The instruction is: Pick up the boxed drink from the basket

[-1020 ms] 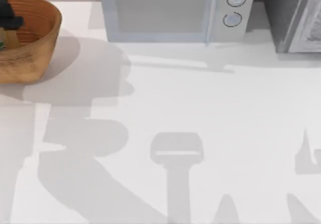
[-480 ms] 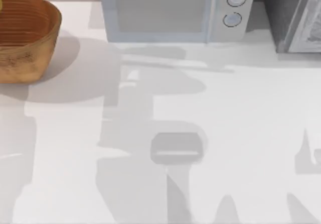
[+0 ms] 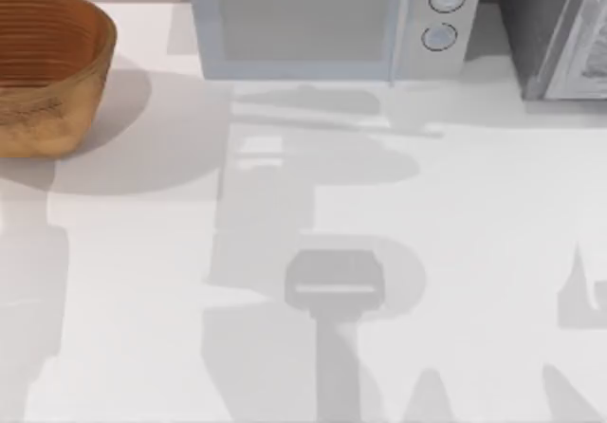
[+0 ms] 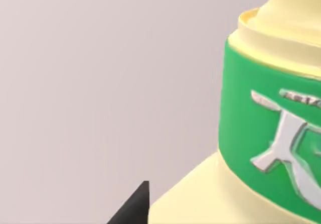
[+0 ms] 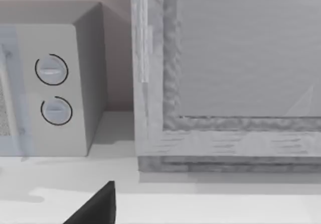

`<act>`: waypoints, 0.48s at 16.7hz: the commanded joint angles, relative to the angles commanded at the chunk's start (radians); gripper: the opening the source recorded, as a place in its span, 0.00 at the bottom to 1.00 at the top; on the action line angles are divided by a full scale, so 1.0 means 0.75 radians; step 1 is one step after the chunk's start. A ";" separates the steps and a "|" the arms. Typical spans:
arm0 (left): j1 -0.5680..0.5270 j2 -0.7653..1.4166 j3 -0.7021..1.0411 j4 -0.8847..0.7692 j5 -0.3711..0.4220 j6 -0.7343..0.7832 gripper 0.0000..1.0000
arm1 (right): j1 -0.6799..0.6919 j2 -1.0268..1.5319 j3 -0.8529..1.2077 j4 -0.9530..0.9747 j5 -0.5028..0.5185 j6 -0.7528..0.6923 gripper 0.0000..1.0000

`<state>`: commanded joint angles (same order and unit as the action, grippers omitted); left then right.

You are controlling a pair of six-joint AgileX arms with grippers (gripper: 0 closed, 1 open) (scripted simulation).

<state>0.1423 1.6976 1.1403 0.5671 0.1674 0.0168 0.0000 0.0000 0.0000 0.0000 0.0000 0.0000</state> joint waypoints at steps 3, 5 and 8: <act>-0.007 -0.082 -0.072 -0.043 -0.009 -0.004 0.00 | 0.000 0.000 0.000 0.000 0.000 0.000 1.00; -0.017 -0.207 -0.161 -0.091 -0.022 -0.008 0.00 | 0.000 0.000 0.000 0.000 0.000 0.000 1.00; -0.040 -0.494 -0.338 -0.176 -0.047 -0.010 0.00 | 0.000 0.000 0.000 0.000 0.000 0.000 1.00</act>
<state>0.1126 1.3269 0.8867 0.4354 0.1319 0.0092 0.0000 0.0000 0.0000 0.0000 0.0000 0.0000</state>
